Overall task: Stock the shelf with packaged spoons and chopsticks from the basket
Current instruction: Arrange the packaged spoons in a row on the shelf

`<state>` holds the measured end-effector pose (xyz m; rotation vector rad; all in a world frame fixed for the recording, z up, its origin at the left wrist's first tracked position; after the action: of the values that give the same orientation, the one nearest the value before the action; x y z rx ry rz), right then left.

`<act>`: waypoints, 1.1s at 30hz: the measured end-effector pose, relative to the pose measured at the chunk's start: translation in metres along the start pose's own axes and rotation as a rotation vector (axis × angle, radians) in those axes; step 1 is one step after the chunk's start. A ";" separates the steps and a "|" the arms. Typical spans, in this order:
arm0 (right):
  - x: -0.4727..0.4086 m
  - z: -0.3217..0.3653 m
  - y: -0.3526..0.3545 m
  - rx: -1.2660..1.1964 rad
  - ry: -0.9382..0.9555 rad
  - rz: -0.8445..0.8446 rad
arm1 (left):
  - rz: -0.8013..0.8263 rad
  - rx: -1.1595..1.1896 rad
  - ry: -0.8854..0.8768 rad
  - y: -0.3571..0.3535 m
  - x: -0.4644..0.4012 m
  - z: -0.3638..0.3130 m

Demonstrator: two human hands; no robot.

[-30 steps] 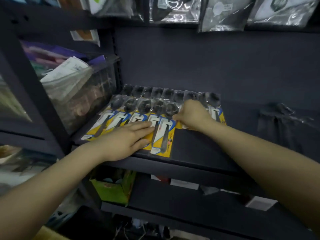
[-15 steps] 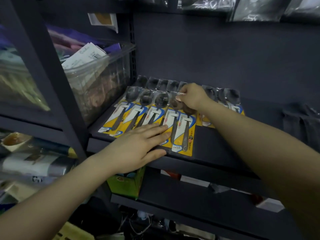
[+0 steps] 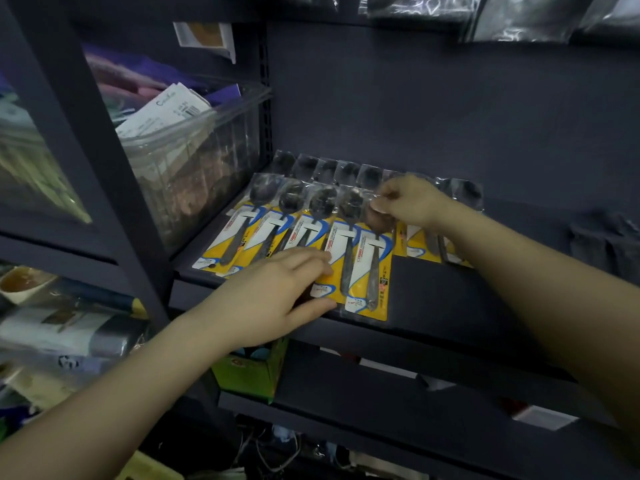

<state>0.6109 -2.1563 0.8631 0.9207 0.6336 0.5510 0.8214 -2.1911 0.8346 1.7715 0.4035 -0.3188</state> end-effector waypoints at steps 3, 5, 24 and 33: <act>0.000 -0.007 -0.003 -0.115 -0.045 0.041 | -0.001 -0.018 -0.037 -0.003 -0.010 -0.011; -0.004 -0.010 -0.003 -0.192 -0.078 0.046 | 0.039 -0.024 -0.063 -0.010 -0.013 -0.017; 0.056 -0.082 0.050 0.261 0.085 0.146 | 0.208 -0.088 -0.118 -0.030 -0.075 -0.064; 0.057 -0.106 0.030 0.326 0.073 0.317 | 0.387 -0.168 -0.057 -0.079 -0.102 -0.073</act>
<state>0.5705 -2.0445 0.8261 1.3255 0.6587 0.7817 0.6955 -2.1142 0.8253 1.6292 0.0395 -0.0574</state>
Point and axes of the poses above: each hand's wrist, its own x-axis away from the middle knuckle, its own y-axis out of the back of the hand, z = x × y, the point moved 8 cm from there along -x, towards the middle knuckle, and after that the axes turned 11 degrees about -z, right-handed, at the moved point
